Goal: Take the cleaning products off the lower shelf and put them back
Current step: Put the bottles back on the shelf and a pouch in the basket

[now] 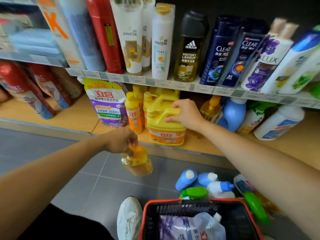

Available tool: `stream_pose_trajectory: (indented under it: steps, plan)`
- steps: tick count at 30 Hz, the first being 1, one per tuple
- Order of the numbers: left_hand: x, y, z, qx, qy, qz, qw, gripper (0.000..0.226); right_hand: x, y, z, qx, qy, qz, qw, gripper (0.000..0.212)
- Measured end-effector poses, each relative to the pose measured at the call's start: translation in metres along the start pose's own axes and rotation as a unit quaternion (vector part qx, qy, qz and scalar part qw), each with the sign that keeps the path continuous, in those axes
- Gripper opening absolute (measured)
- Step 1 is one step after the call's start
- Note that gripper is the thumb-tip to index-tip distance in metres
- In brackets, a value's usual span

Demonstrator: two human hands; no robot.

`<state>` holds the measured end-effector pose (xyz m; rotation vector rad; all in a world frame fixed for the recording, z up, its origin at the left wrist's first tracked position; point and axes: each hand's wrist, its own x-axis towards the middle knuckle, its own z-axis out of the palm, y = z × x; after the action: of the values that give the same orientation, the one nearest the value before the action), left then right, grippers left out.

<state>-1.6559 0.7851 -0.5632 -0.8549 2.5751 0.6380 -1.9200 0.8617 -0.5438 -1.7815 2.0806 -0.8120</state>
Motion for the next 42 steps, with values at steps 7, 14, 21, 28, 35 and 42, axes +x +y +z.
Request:
stream_pose_trajectory:
  steps: [7,14,21,28,35,42]
  plan:
    - [-0.002,-0.027,-0.006,-0.016,0.020,-0.030,0.999,0.034,0.032,-0.001,0.035,0.042,0.051,0.041,0.997,0.055]
    - [-0.009,-0.040,-0.012,-0.084,0.052,-0.047,0.994,0.028,0.049,0.003,0.049,0.101,0.072,0.046,0.991,0.041]
    - [-0.013,-0.003,-0.027,-0.231,0.066,-0.025,0.970,0.019,0.012,0.010,0.028,0.002,0.043,-0.017,0.999,0.069]
    - [-0.003,0.064,-0.041,-0.416,0.073,-0.014,0.907,0.017,-0.099,0.015,0.002,0.104,-0.026,-0.032,0.994,0.069]
    - [0.019,0.145,-0.037,-0.563,0.035,-0.005,0.825,0.010,-0.154,0.021,-0.019,0.166,0.002,0.063,0.984,0.093]
    - [0.056,0.206,-0.034,-0.681,0.002,0.019,0.732,0.019,-0.157,0.049,-0.041,0.096,0.132,0.115,0.980,0.071]
